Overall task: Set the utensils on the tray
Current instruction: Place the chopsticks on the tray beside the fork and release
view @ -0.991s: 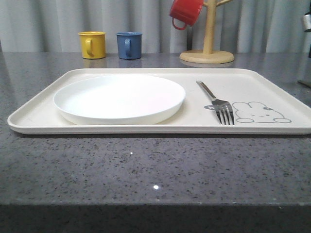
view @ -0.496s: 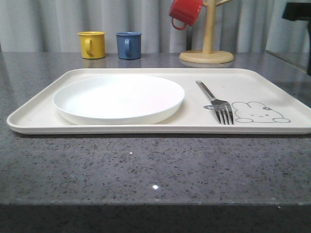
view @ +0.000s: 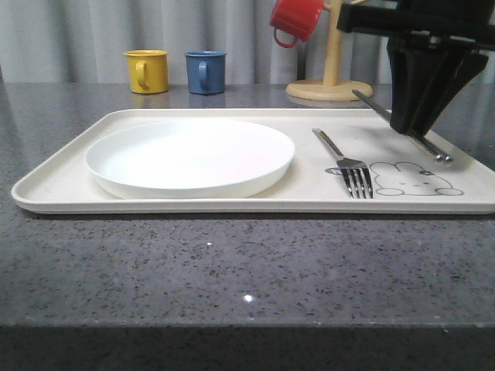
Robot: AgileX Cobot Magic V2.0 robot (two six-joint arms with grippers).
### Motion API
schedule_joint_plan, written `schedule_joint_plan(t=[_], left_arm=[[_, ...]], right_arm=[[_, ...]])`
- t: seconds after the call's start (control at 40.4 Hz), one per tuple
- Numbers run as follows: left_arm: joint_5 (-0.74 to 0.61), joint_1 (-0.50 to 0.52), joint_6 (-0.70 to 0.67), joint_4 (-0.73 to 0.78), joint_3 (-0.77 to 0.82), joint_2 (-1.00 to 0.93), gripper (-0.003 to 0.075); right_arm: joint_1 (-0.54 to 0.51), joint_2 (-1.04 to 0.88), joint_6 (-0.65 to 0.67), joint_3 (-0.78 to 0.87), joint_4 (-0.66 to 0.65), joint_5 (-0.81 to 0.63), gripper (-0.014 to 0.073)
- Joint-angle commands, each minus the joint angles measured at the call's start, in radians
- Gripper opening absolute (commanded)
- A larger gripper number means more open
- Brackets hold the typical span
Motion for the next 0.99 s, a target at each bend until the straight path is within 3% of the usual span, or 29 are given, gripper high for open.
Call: schedule_joint_plan(t=[0.0, 0.248, 0.52, 0.694, 0.966], left_arm=[[-0.065, -0.007, -0.011, 0.0, -0.023, 0.001, 0.0369], [-0.065, -0.007, -0.011, 0.0, -0.023, 0.001, 0.0369], [-0.065, -0.007, -0.011, 0.0, -0.023, 0.001, 0.0369], [-0.065, -0.007, -0.011, 0.0, -0.023, 0.001, 0.0369], [-0.065, -0.007, -0.011, 0.0, -0.023, 0.001, 0.0368]], right_arm=[[-0.002, -0.008, 0.049, -0.031, 0.009, -0.02, 0.0059], [-0.002, 0.043, 0.06, -0.031, 0.031, -0.012, 0.0066], [-0.002, 0.026, 0.055, -0.032, 0.012, -0.007, 0.03], [-0.002, -0.054, -0.002, -0.031, -0.01, -0.024, 0.031], [-0.035, -0.232, -0.049, -0.031, -0.249, 0.036, 0.031]])
